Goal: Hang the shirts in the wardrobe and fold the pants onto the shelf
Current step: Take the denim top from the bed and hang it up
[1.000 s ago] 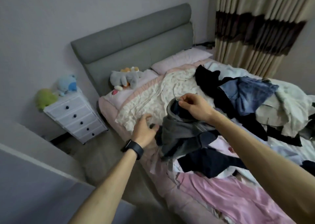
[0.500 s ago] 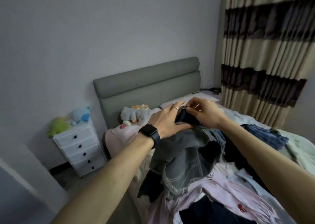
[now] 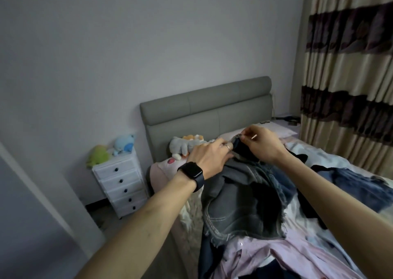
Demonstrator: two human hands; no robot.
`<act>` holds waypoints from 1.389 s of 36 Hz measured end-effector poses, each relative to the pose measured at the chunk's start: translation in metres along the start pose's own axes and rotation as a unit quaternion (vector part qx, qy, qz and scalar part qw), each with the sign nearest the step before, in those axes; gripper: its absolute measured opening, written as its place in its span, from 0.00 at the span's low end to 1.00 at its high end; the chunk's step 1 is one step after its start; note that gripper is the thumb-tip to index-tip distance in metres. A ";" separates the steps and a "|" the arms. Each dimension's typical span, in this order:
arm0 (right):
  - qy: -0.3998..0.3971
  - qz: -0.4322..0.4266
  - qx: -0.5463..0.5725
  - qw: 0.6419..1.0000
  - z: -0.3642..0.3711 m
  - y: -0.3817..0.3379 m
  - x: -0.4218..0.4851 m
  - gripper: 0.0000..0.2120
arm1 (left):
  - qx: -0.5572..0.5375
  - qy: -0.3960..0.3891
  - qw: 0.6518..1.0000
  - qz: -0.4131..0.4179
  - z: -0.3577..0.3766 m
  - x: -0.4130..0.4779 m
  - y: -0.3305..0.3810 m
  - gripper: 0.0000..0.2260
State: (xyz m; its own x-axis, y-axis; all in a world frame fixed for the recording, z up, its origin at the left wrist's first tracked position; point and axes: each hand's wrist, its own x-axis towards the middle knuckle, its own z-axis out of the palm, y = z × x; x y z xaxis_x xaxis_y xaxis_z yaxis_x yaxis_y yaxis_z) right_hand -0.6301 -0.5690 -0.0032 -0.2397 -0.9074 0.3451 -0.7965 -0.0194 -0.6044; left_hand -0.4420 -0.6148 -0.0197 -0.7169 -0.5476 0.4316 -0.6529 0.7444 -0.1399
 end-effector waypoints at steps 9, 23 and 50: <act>-0.001 -0.065 0.022 0.998 0.021 -0.016 -0.034 0.20 | 0.014 0.094 0.995 -0.041 -0.042 0.032 -0.019 0.10; 0.062 0.021 -0.248 0.966 -0.010 0.022 -0.011 0.11 | 0.144 0.090 0.983 -0.074 -0.072 0.018 -0.093 0.14; 0.078 0.106 -0.079 0.988 0.011 0.052 -0.034 0.11 | -0.157 0.033 0.927 -0.340 -0.054 -0.021 -0.092 0.04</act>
State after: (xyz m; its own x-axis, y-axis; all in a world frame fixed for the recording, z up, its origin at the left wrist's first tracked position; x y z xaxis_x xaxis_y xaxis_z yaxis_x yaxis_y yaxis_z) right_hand -0.6571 -0.5438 -0.0539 -0.4829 -0.8085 0.3364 -0.7929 0.2408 -0.5597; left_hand -0.3533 -0.6506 0.0324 -0.1423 -0.9139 0.3802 -0.8371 0.3161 0.4466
